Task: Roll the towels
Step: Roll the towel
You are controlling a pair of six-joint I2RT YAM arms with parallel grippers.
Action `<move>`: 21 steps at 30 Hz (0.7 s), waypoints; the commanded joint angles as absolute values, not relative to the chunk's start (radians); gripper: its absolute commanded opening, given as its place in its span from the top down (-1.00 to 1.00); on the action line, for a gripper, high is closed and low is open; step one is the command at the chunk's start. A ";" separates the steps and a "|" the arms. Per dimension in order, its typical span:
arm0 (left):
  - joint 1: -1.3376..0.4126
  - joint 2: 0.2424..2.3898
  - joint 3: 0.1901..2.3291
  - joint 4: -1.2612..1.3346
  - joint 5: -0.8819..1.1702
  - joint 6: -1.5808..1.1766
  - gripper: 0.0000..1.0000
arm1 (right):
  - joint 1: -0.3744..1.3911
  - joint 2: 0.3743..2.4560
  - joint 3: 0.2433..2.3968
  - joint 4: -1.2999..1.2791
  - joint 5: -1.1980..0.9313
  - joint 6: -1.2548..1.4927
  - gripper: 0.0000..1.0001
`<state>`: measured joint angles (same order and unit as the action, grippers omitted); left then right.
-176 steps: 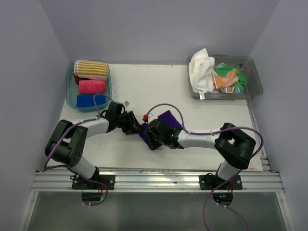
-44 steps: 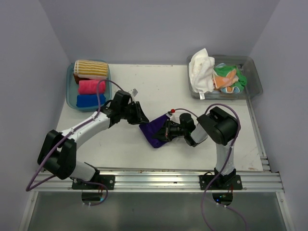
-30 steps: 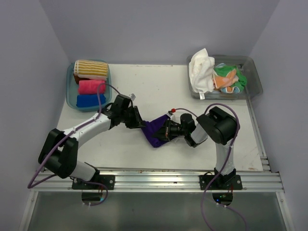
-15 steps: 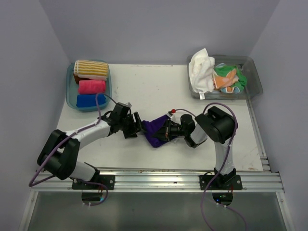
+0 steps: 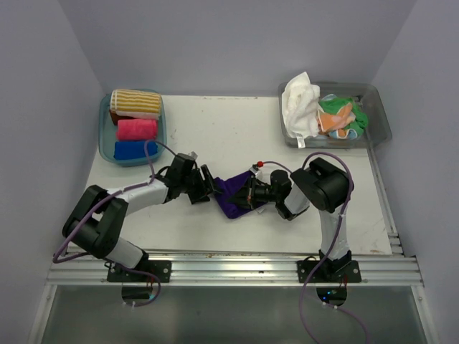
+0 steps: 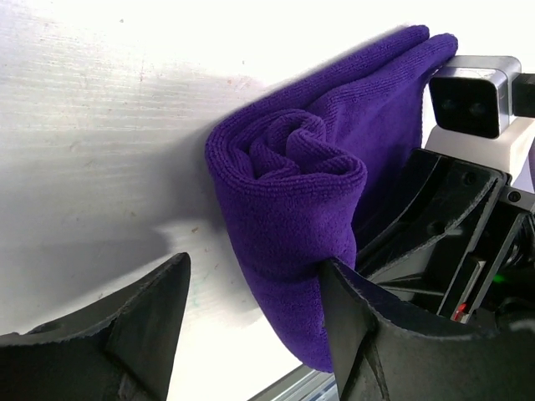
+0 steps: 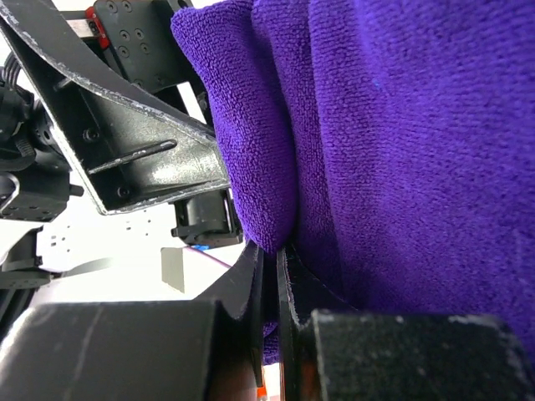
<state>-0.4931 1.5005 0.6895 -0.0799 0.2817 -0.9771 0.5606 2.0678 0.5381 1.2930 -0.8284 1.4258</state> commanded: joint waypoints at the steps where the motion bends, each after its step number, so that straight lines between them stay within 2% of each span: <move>1: -0.486 1.522 0.675 0.063 0.267 -1.009 -0.31 | 0.561 2.077 0.529 1.356 -0.848 1.433 1.00; 6: -0.485 1.477 0.605 0.172 0.285 -1.035 -0.29 | 0.561 2.089 0.525 1.371 -0.842 1.439 1.00; 13: -0.486 1.416 0.557 0.242 0.288 -1.035 -0.36 | 0.563 2.102 0.529 1.393 -0.844 1.453 1.00; 16: -0.486 1.405 0.534 0.282 0.290 -1.043 -0.28 | 0.561 2.100 0.528 1.393 -0.842 1.453 1.00; 21: -0.486 1.442 0.554 0.282 0.282 -1.034 -0.28 | 0.563 2.098 0.526 1.394 -0.844 1.454 1.00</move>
